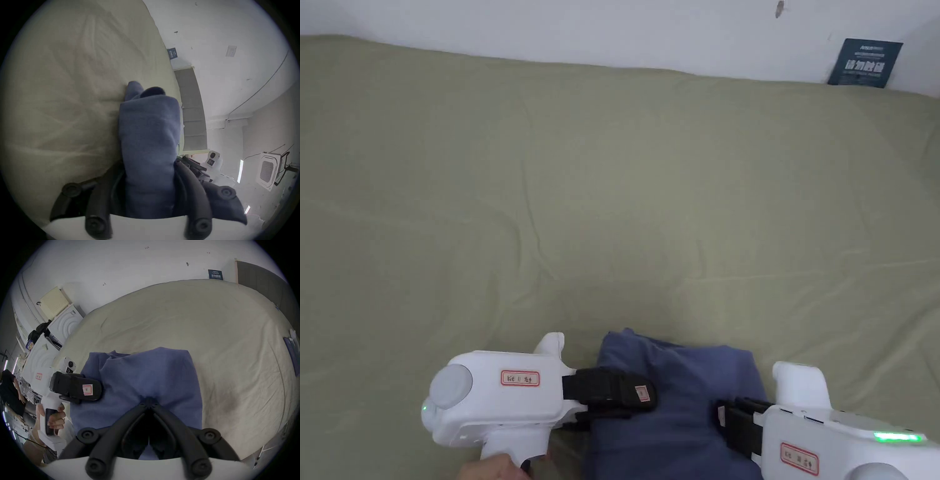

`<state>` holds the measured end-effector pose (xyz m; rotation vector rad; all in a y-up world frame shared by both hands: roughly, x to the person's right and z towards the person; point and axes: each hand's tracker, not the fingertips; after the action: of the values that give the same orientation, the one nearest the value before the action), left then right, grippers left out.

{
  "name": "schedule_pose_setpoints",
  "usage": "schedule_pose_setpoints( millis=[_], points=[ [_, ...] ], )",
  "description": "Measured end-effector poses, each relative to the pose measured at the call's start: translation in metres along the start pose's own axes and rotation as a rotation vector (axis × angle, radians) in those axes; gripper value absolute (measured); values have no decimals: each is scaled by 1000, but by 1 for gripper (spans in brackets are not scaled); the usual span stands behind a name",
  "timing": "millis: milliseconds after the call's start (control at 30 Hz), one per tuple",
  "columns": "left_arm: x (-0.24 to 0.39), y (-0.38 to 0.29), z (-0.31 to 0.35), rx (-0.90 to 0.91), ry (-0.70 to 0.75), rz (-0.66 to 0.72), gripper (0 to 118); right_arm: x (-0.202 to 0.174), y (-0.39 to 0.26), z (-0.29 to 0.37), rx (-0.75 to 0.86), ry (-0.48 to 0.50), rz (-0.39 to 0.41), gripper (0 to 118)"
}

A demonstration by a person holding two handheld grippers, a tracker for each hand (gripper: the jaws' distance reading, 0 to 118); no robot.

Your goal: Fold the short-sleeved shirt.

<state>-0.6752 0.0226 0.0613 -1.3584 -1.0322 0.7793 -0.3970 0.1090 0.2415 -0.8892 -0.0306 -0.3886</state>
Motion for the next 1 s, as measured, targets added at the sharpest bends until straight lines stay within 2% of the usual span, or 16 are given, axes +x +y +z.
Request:
schedule_pose_setpoints(
  millis=[200, 400, 500, 700, 833, 867, 900, 933, 967, 1000],
  points=[
    [-10, 5, 69, 46, 31, -12, 34, -15, 12, 18, 63, 56, -32, 0],
    [-29, 30, 183, 110, 289, -57, 34, -26, 18, 14, 70, 43, -16, 0],
    [-29, 45, 237, 90, 474, -88, 34, -29, 18, 9, 60, 59, -28, 0],
    [-17, 86, 325, 62, 969, -157, 34, -31, 15, -4, 30, 22, -2, 0],
    [-20, 106, 370, 80, 1289, -157, 34, -26, 15, -14, 8, 8, -21, 0],
    [-26, 111, 378, 98, 1337, -155, 38, -25, 14, -15, 5, 4, -22, 0],
    [-29, 113, 382, 112, 1406, -142, 53, -25, 15, -16, -3, -5, -22, 0],
    [-31, 113, 384, 115, 1472, -144, 74, -24, 15, -17, -15, -25, -14, 0],
    [-32, 113, 385, 118, 1479, -164, 87, -25, 15, -18, -17, -39, 4, 0],
    [-37, 114, 389, 141, 1468, -174, 87, -25, 14, -18, -18, -46, 16, 0]
  ],
)
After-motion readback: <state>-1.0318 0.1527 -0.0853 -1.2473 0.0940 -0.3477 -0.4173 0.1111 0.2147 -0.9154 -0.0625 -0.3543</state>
